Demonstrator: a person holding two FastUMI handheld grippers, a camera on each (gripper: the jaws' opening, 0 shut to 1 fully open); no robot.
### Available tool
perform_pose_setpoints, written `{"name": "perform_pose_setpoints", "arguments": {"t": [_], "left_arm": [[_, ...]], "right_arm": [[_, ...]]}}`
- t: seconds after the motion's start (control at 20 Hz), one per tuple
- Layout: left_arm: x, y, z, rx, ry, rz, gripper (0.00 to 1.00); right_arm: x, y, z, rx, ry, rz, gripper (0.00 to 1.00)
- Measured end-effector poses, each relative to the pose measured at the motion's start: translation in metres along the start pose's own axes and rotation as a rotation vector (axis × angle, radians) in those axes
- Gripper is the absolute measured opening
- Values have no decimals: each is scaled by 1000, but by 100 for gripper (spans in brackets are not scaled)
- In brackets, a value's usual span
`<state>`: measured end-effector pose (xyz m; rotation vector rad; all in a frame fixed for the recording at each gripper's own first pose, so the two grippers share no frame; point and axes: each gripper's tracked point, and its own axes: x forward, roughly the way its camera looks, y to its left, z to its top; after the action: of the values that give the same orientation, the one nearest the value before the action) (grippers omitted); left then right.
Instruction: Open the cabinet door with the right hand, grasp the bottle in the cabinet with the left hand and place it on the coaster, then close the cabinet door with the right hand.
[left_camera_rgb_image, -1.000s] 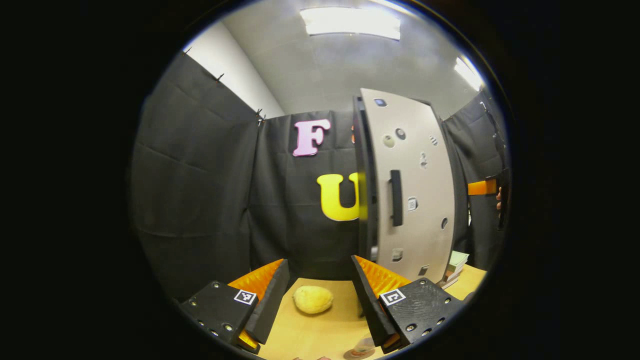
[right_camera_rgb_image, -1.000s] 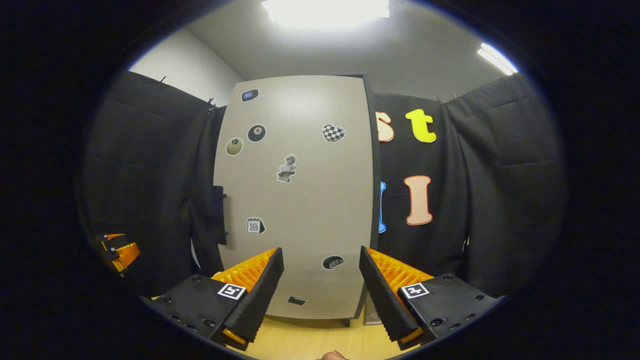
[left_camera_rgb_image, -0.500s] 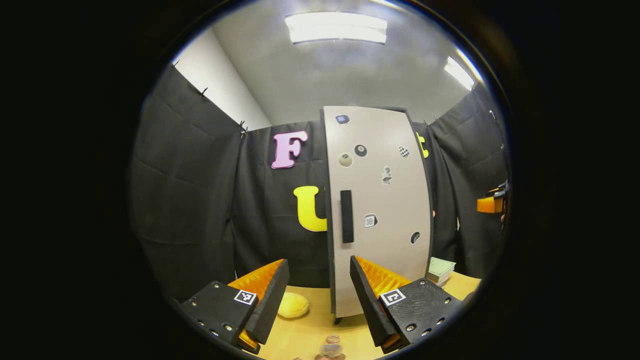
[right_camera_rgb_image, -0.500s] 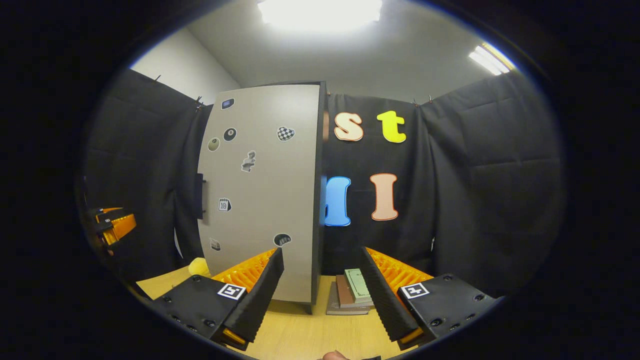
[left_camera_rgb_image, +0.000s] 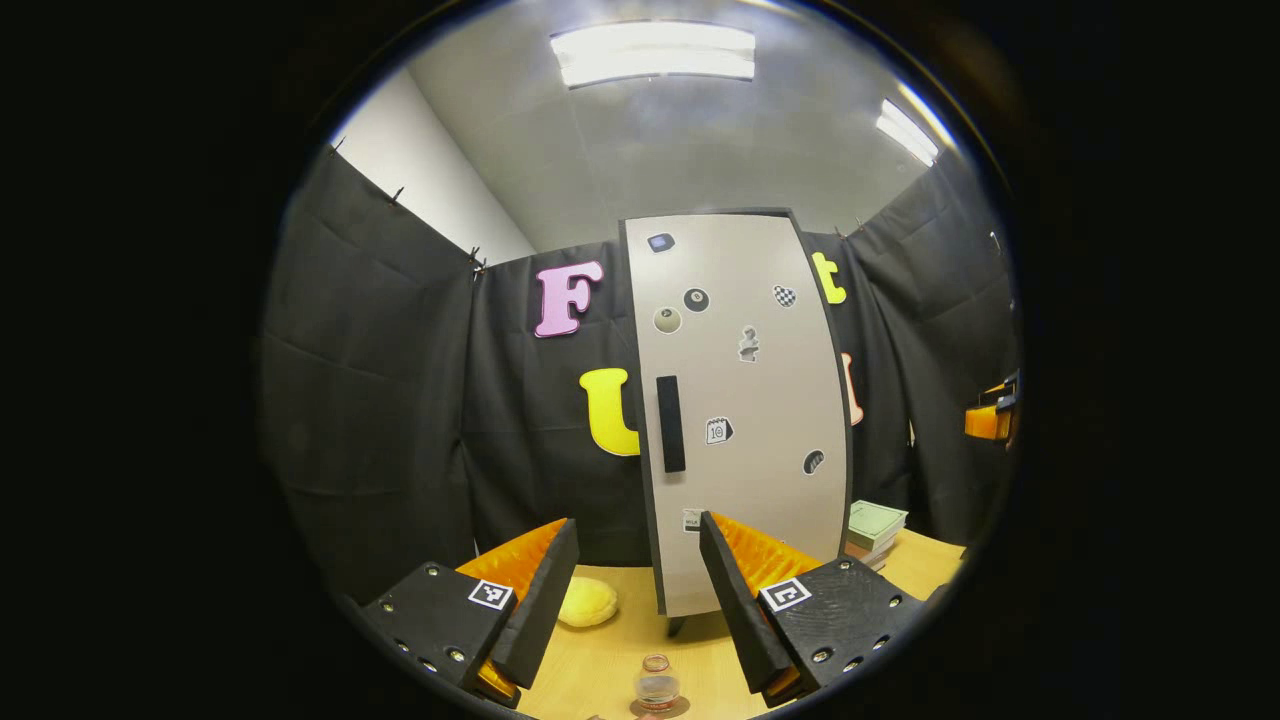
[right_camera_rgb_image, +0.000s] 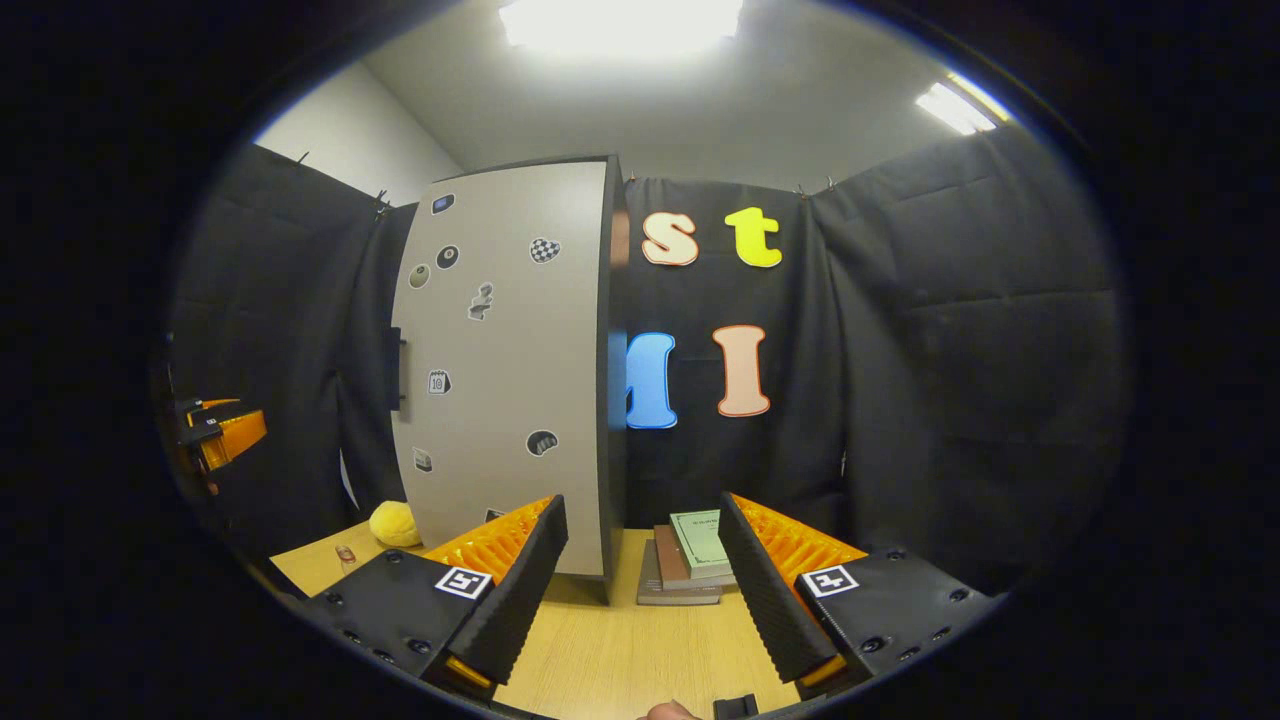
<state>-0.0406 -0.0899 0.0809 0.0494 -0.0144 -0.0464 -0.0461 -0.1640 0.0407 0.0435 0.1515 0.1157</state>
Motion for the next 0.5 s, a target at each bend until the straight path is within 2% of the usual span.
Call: {"name": "perform_pose_setpoints", "arguments": {"t": [0.3, 0.35, 0.4, 0.5], "left_arm": [[-8, 8, -9, -19, 19, -23, 71], [-9, 10, -10, -21, 23, -25, 71], [-11, 12, -10, -23, 24, -25, 71], [-12, 18, -10, -28, 24, -22, 71]], "right_arm": [[-14, 21, 9, 4, -27, 1, 92], [-15, 22, 9, -1, -27, -2, 96], [-16, 24, 9, -5, -26, -3, 92], [-18, 29, 10, -6, -27, 0, 92]]}}
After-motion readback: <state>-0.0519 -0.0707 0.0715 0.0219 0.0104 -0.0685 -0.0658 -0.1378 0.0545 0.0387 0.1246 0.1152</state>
